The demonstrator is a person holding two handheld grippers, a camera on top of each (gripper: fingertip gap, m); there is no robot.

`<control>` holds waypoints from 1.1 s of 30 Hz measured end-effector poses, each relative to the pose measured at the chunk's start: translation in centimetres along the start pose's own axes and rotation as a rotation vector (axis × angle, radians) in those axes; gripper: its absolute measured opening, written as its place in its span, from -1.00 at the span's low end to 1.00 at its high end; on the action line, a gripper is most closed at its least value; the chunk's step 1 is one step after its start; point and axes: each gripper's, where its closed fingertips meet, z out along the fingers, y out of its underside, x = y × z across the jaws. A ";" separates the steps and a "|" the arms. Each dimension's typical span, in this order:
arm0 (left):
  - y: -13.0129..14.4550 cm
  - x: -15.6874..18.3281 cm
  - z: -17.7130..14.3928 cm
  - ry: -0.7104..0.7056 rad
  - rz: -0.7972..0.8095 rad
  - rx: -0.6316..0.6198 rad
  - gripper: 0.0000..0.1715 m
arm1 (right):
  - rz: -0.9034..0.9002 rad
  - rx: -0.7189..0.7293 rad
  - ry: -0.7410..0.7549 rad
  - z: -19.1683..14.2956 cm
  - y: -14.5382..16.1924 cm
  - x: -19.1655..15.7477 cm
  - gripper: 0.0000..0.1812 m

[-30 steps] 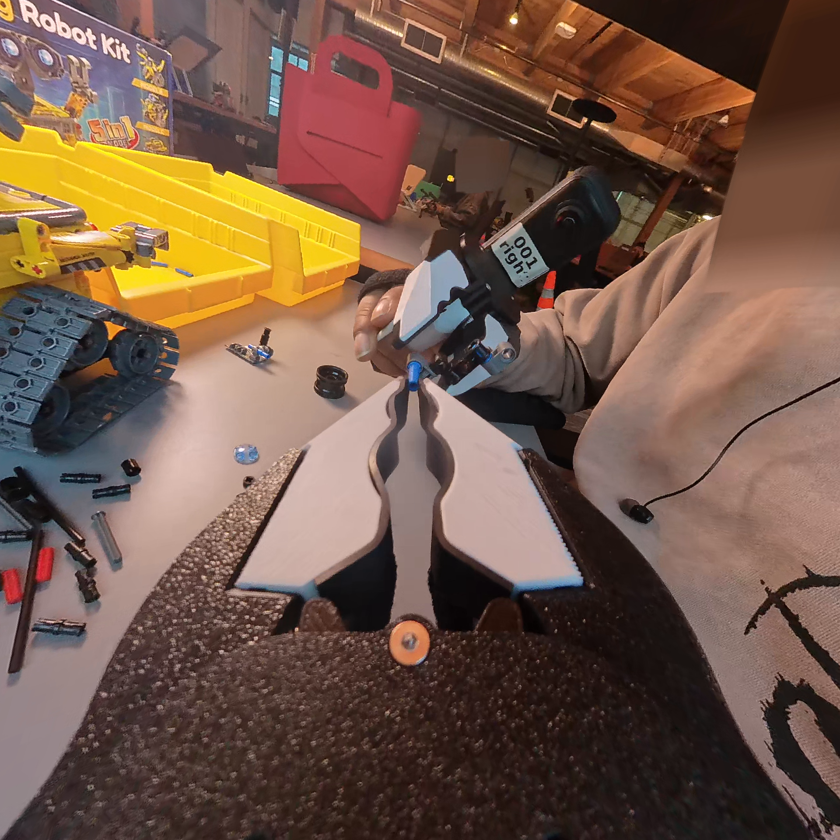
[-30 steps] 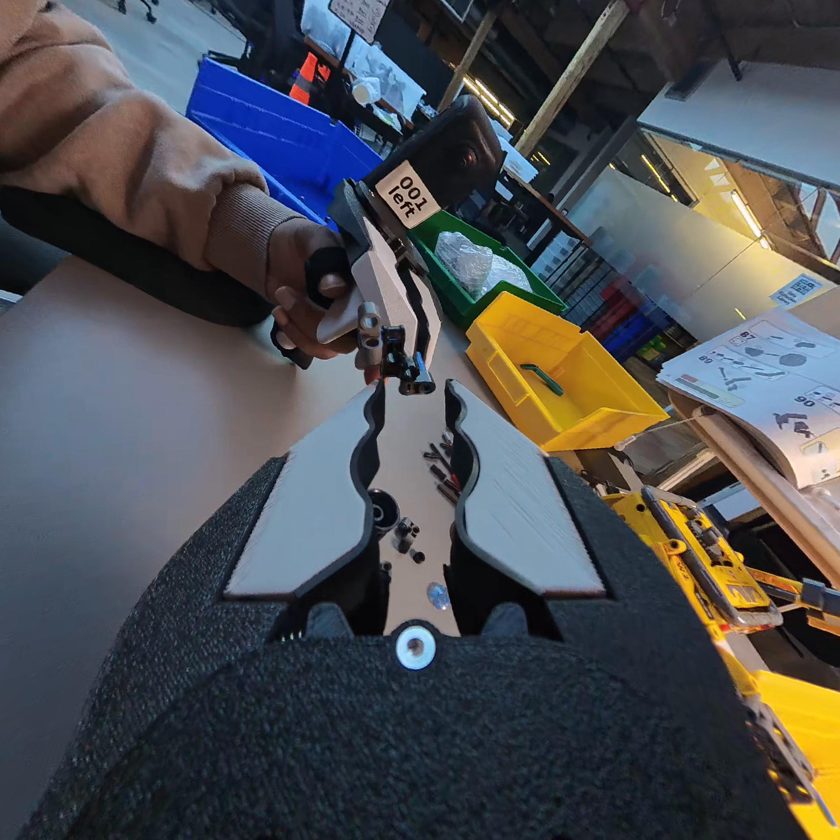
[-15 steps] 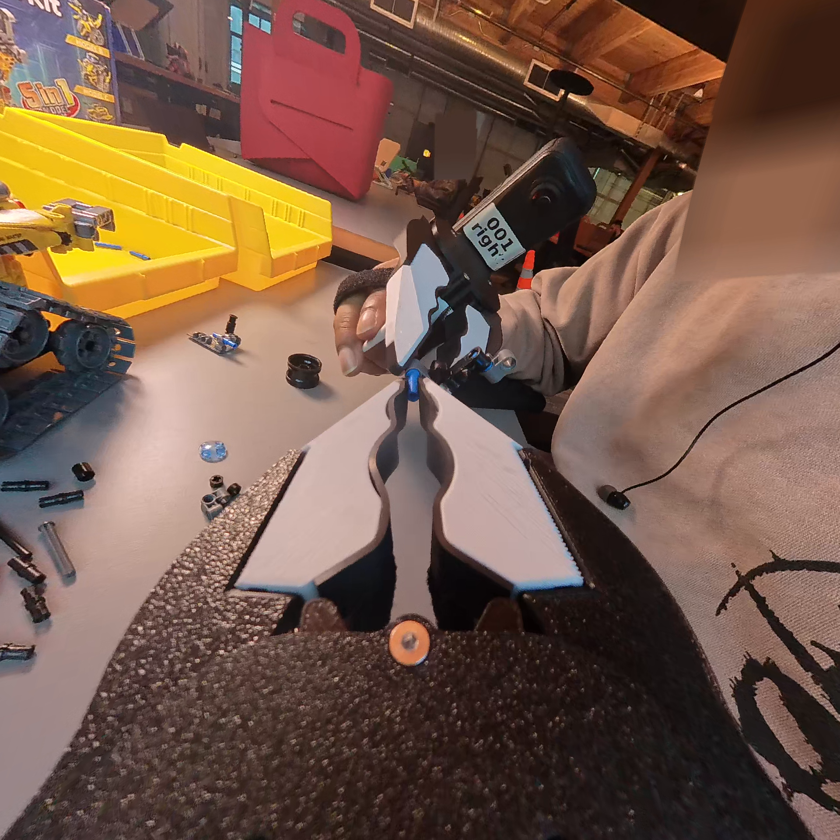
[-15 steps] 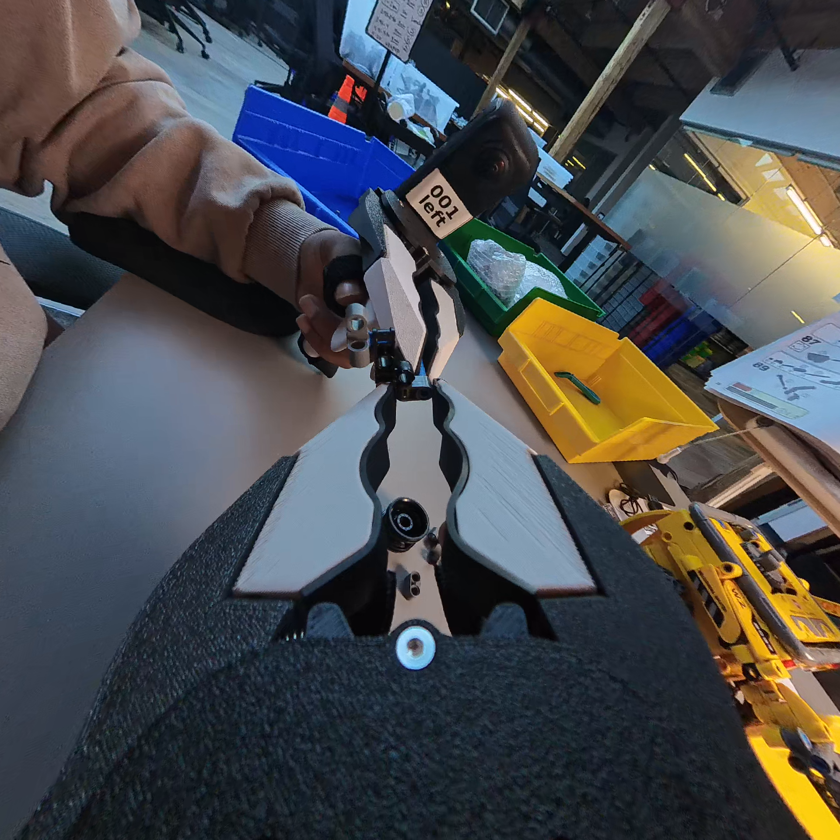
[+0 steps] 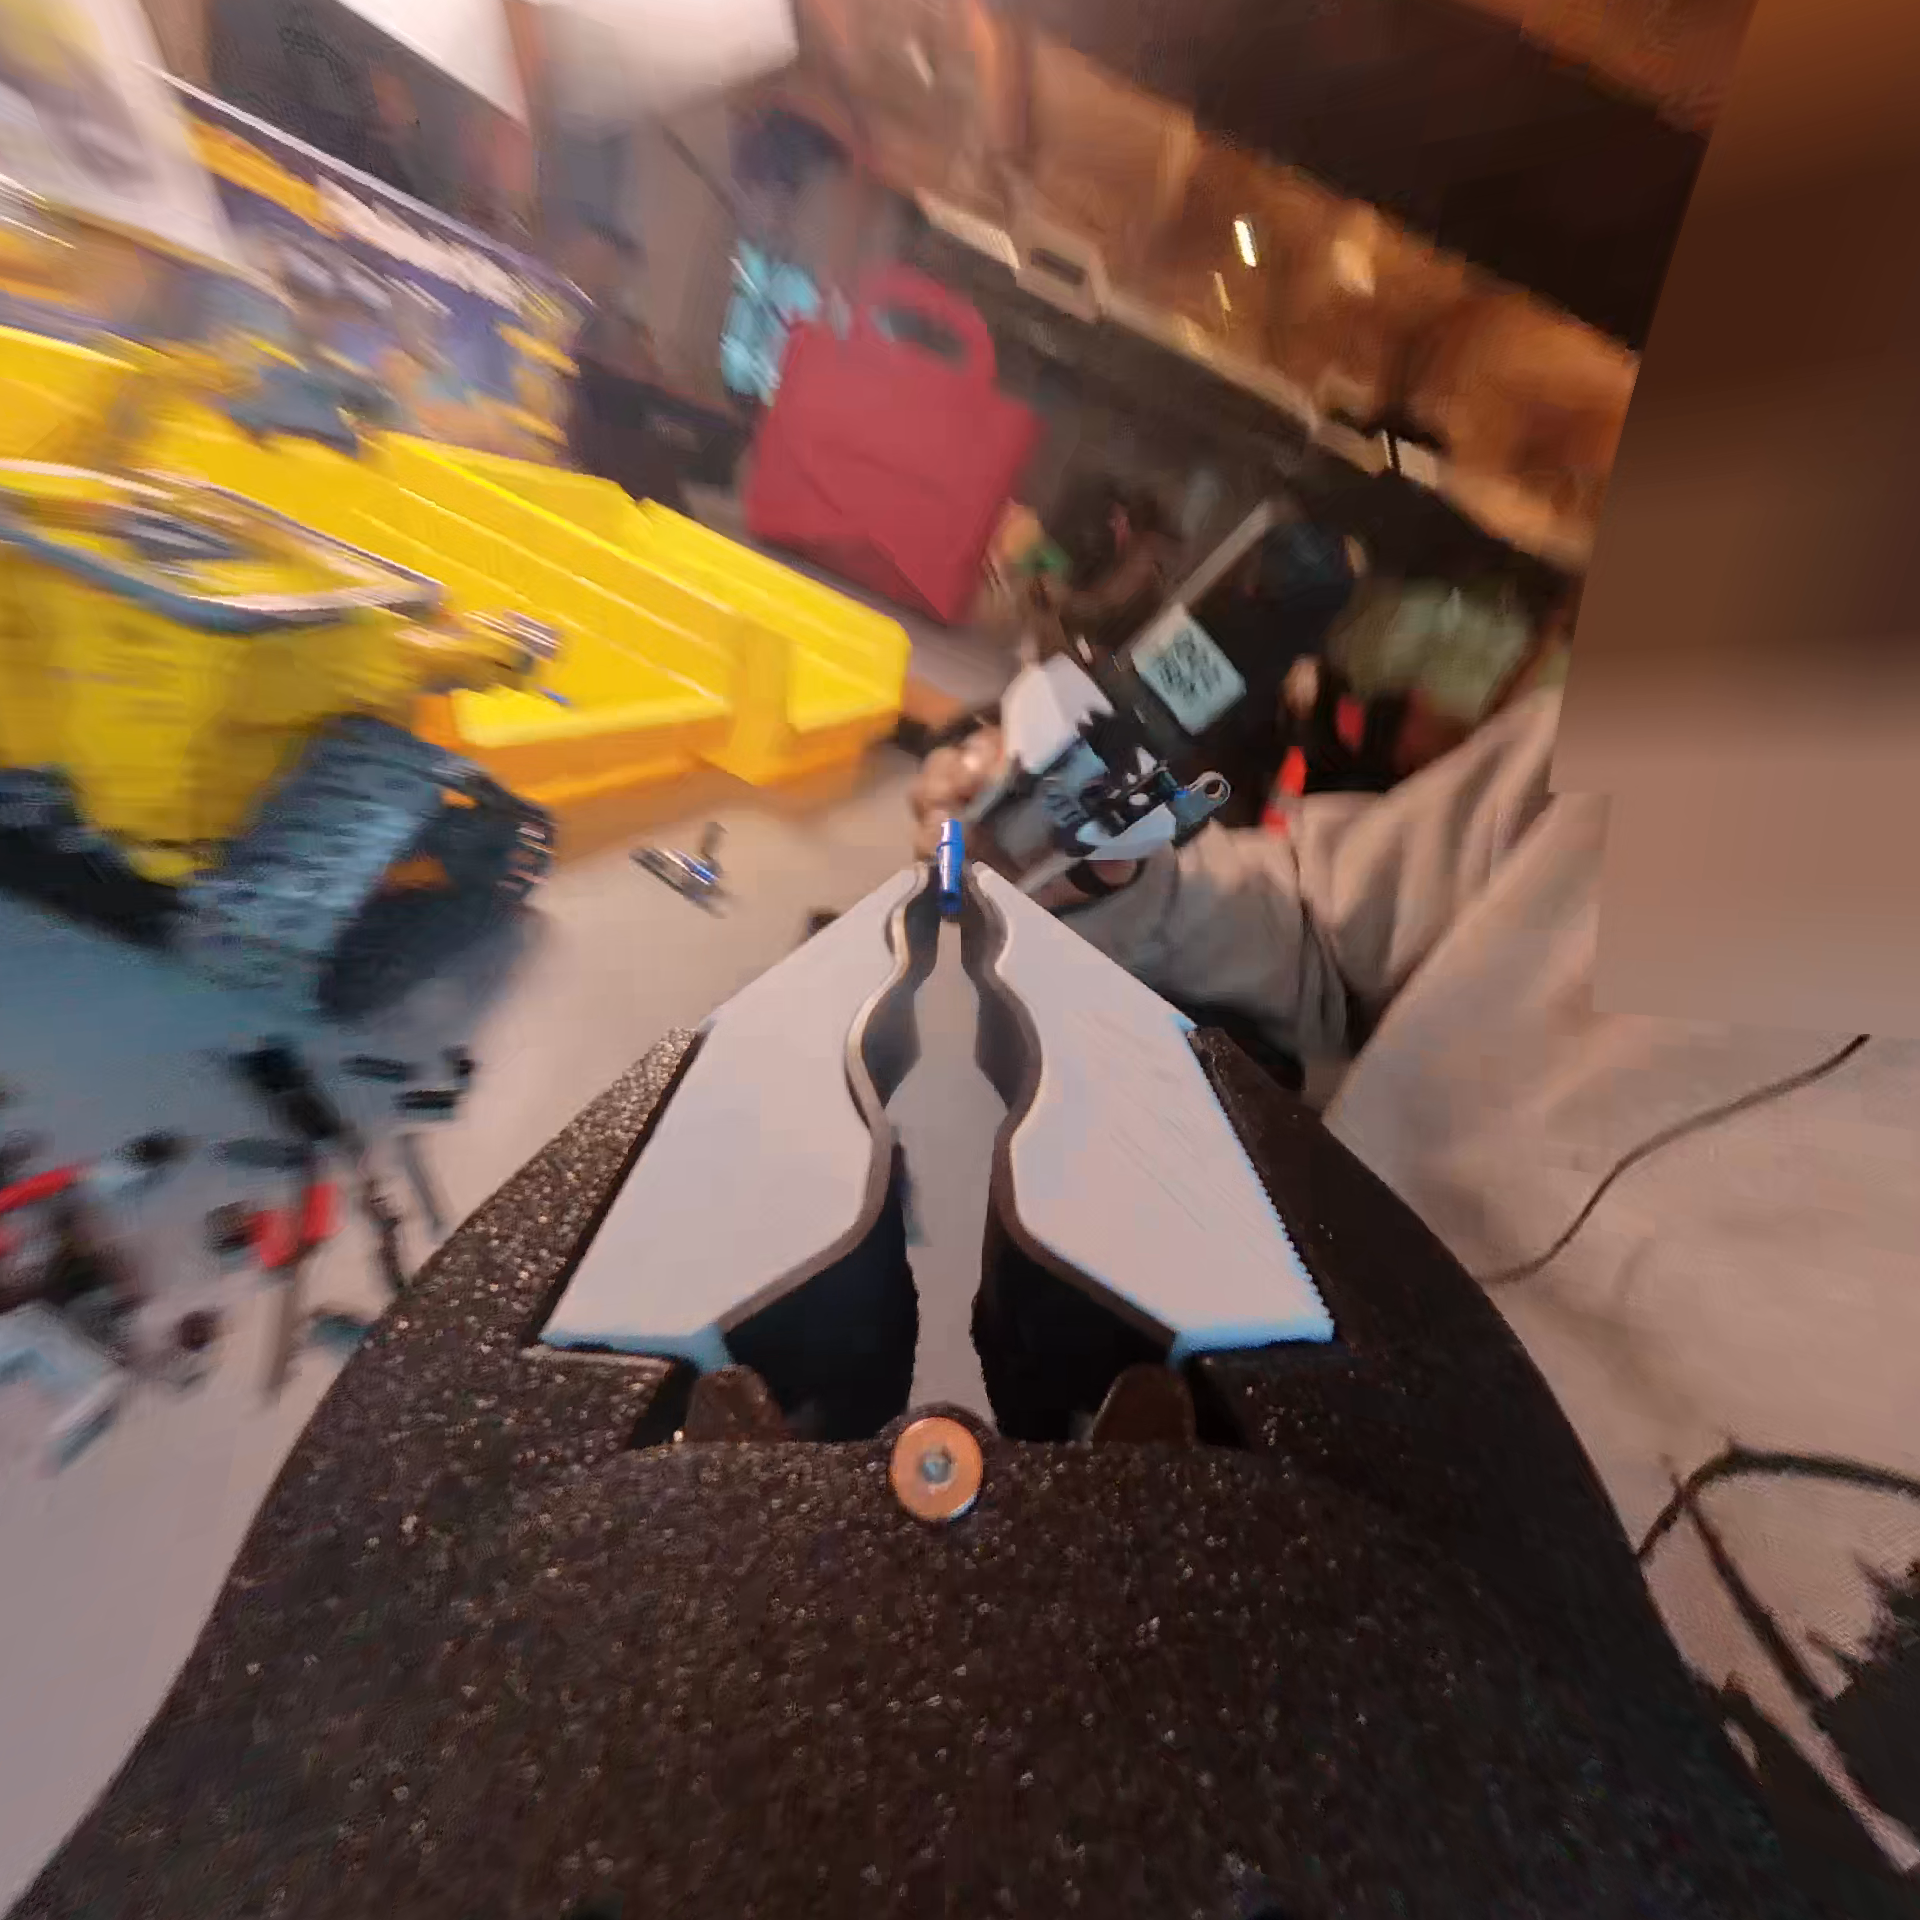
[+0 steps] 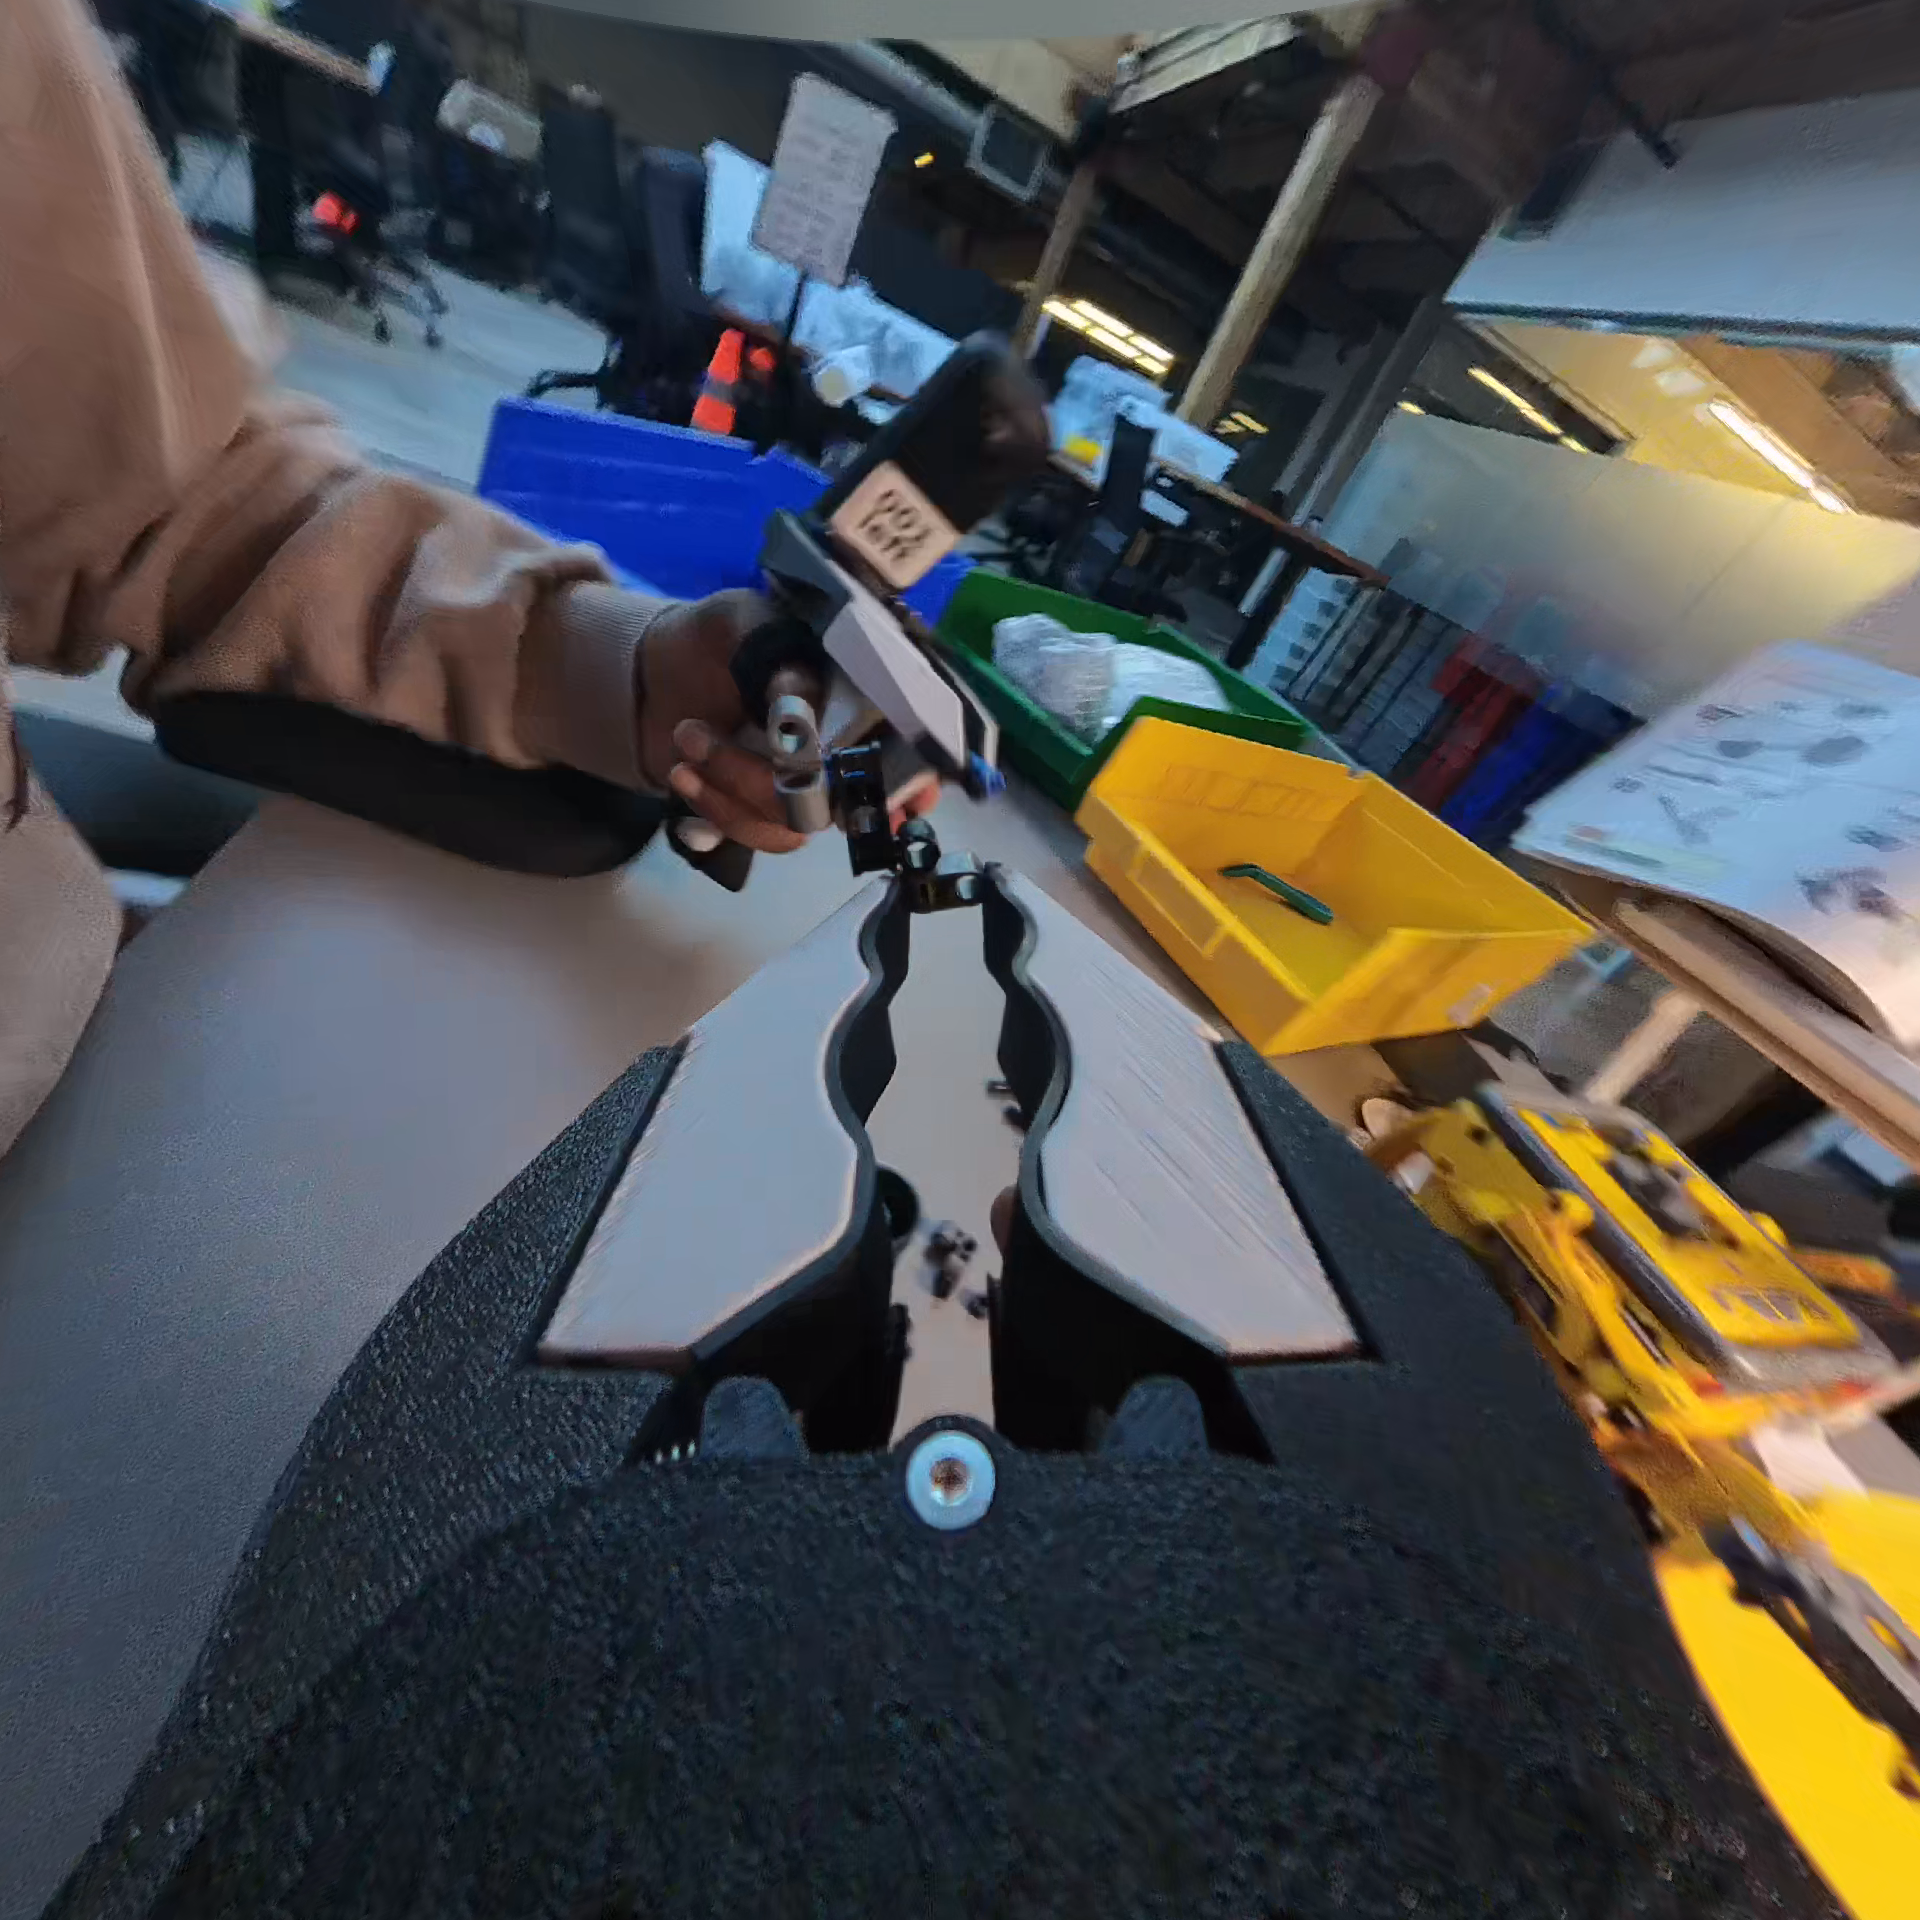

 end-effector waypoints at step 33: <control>11.8 -3.5 2.4 -0.254 0.408 -0.609 -0.95 | -0.209 -0.426 -0.034 1.2 9.6 -1.4 -0.85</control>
